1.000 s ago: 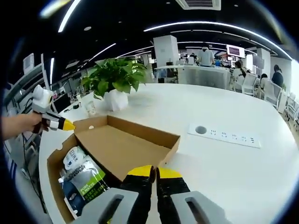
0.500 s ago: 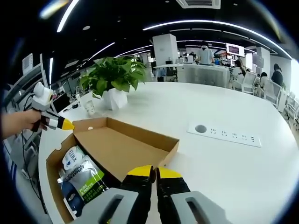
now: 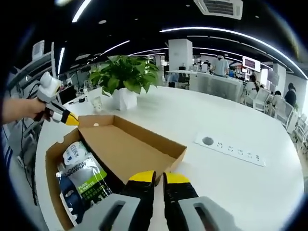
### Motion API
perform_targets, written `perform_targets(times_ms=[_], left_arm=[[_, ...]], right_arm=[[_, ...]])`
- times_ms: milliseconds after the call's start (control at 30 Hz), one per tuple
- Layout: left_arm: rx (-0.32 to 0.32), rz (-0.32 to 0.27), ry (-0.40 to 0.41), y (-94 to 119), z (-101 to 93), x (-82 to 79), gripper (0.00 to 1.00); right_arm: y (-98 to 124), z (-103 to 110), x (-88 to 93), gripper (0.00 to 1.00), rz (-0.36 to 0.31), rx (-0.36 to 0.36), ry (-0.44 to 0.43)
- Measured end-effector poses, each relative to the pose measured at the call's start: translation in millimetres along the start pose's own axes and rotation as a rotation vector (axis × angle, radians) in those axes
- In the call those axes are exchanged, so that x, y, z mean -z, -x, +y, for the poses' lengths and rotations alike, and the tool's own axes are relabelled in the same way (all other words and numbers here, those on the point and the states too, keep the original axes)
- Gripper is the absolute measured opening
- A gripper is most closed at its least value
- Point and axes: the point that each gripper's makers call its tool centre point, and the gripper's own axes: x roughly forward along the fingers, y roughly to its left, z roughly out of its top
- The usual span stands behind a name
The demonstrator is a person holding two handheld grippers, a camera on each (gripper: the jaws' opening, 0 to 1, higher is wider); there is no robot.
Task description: Operate the shoe box by opening the lid, removing the specified soft item, and placing it in the target area until the item is outside and the box remains undamaged.
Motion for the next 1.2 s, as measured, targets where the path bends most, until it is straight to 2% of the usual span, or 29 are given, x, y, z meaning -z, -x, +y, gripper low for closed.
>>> perform_targets(times_ms=[267,500,833,1200], left_arm=[[-0.01,-0.019,-0.017,5,-2.3,-2.2,0.08],[-0.018,-0.048,-0.026,16,-4.0,-7.6,0.11],[-0.01,-0.072,-0.06,30,-20.1,-5.8,0.14],[0.04,-0.079,-0.08,45,-49.5,-2.4,0.18]], right_arm=[[7,1,-5.5,0.09,-0.019,-0.015,0.013],[18,3,-5.1,0.15,-0.033,-0.021,0.068],[41,14,-4.6,0.26,-0.06,-0.065,0.118],[68,24,-5.9,0.35,-0.089,-0.092,0.189]])
